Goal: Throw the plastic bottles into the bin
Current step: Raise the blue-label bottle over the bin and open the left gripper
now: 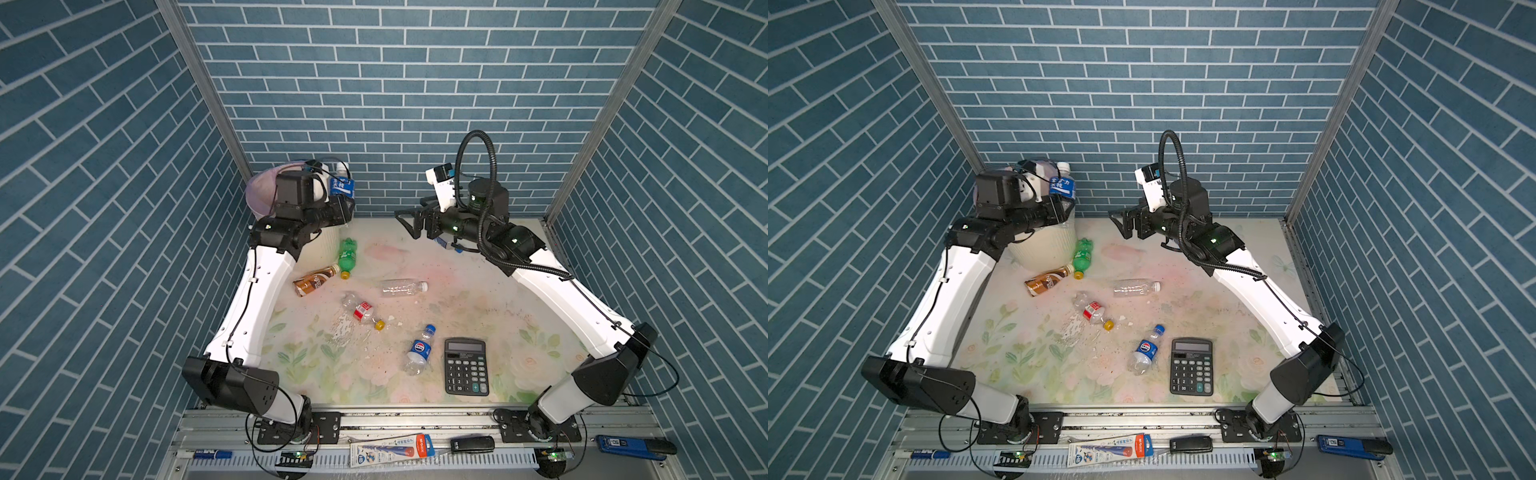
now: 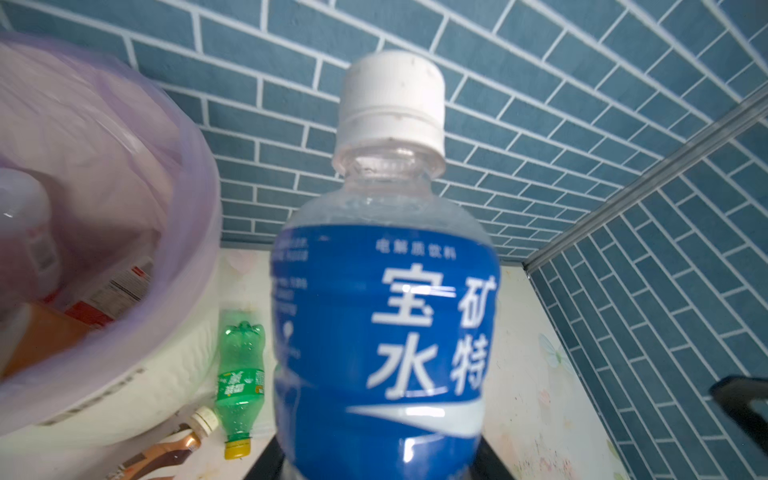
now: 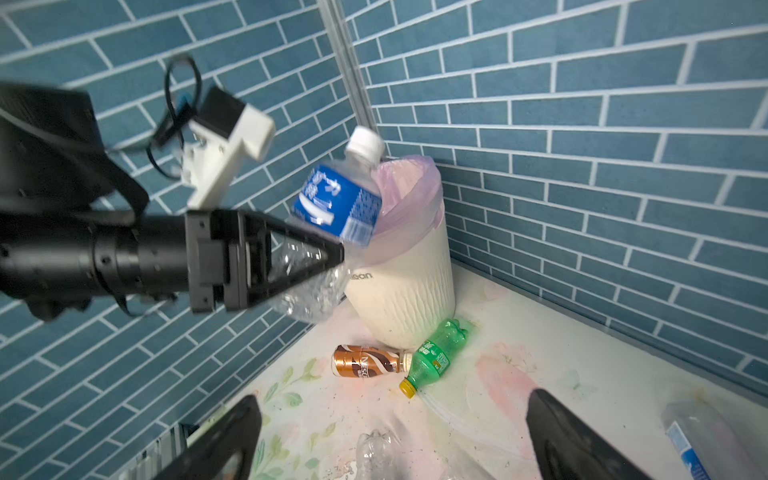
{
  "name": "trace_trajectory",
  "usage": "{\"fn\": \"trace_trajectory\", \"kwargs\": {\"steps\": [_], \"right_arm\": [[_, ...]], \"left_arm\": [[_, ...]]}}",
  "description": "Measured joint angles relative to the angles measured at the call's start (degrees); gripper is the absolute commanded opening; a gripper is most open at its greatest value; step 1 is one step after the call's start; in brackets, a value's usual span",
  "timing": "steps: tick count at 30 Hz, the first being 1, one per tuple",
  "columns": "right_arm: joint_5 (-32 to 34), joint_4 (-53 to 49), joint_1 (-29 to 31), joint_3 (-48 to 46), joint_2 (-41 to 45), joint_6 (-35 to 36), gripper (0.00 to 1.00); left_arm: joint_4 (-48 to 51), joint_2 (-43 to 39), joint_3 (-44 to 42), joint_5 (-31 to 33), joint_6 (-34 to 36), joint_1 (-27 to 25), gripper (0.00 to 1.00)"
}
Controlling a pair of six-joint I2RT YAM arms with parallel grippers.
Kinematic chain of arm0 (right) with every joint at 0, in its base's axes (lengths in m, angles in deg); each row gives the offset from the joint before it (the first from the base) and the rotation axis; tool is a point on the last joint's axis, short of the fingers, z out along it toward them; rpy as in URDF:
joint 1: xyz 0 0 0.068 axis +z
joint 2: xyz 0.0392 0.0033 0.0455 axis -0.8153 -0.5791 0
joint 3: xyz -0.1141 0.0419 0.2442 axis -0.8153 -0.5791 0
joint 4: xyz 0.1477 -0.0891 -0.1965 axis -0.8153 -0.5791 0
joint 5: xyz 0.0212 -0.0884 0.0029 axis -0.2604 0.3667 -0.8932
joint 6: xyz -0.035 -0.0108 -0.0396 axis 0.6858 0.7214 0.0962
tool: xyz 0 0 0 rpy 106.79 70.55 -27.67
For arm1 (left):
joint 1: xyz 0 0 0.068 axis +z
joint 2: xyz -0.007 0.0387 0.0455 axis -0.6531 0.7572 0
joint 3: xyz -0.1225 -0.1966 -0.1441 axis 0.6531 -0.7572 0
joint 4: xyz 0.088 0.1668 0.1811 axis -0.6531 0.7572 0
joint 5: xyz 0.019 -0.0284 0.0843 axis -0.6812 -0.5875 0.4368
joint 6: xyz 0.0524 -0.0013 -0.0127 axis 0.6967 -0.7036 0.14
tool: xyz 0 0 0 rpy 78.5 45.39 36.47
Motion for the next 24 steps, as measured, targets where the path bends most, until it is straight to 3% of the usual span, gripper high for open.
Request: {"fn": "trace_trajectory", "kwargs": {"steps": [6,11,16,17,21,24], "right_arm": [[-2.16,-2.25,1.64,8.59,-6.78,6.95,0.99],[-2.16,-5.75,1.73,17.29,-12.24,10.27,0.99],[-2.12,-9.09,1.70,25.24,-17.25,11.54,0.99],[-2.14,-9.92,1.68,26.69,-18.18,11.72,0.99],[-2.12,-11.96,1.66,29.64,-20.50,11.82,0.99],[-2.12,-13.20,1.55,29.64,-20.76,11.80,0.99]], "left_arm": [[-1.01,0.42,9.03,6.10,3.10,2.49,0.42],[-6.88,-1.25,11.06,11.17,6.71,2.78,0.42],[-7.45,6.45,21.77,10.86,5.86,8.28,0.43],[-6.34,9.66,24.96,10.95,5.03,9.79,0.49],[3.43,27.39,42.45,10.03,0.74,14.32,0.98],[10.23,35.34,45.27,7.43,-1.33,15.82,0.99]]}}
